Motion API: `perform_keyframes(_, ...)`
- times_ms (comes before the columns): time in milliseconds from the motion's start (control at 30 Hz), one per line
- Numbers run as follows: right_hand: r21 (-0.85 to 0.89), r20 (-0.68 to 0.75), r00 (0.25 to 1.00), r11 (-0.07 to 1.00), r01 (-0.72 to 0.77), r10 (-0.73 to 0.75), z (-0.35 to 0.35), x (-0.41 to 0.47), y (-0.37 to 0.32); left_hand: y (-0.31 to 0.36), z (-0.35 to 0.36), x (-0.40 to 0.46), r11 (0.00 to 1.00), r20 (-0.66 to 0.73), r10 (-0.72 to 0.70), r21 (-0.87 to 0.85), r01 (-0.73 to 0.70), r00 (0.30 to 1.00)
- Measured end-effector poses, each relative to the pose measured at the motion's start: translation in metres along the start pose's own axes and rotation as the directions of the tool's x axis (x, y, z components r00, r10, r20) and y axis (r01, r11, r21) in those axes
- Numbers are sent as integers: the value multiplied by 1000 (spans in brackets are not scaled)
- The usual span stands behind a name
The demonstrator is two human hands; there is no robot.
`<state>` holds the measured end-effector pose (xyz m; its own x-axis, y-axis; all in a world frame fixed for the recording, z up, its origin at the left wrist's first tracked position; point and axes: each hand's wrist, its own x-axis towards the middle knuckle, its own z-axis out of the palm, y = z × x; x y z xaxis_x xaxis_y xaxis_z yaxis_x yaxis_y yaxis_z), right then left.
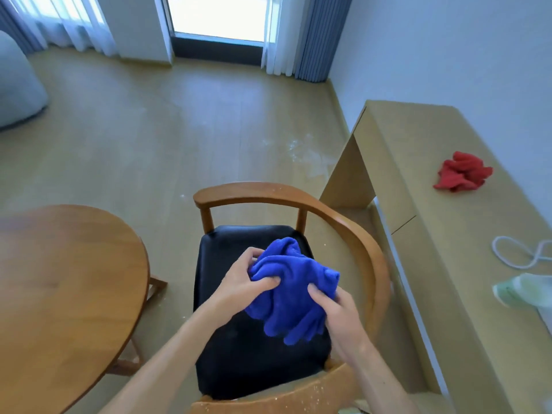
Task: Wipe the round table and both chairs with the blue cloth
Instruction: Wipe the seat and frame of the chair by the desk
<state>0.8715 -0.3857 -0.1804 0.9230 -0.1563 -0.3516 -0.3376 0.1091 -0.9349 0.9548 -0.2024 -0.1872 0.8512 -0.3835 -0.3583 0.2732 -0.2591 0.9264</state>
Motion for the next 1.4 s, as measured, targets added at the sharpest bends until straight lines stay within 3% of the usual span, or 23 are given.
perform_keyframes(200,-252,62,957,923,291,-285,-22,-25,-72,56,3,-33,977,23,190,93,-191,982)
perform_keyframes(333,-402,57,903,818,411,-426,-38,-39,-106,91,11,-60,884,21,386,277,-377,922)
perform_keyframes(433,-418,58,885,794,442,-463,-50,-54,-127,114,12,-83,808,67,397,446,-384,915)
perform_keyframes(533,-397,147,848,754,523,-510,-57,-73,-149,135,8,-107,716,105,389,591,-372,915)
perform_keyframes(800,-415,543,791,729,544,-281,-66,-111,-197,198,-2,-170,502,200,436,756,-421,878)
perform_keyframes(967,-453,572,760,653,606,-308,-62,-123,-224,227,-9,-191,395,270,470,787,-474,841)
perform_keyframes(1100,-477,517,824,722,501,-230,-50,-128,-239,235,-22,-203,394,261,505,778,-489,823)
perform_keyframes(1167,-588,454,858,642,491,-241,-38,-128,-244,238,-28,-210,409,267,504,764,-499,822)
perform_keyframes(1267,-643,546,786,455,616,-290,-8,-128,-249,247,-29,-216,407,317,494,739,-537,810)
perform_keyframes(1400,-629,616,733,380,678,-289,21,-125,-254,261,-38,-223,427,336,488,713,-557,805)
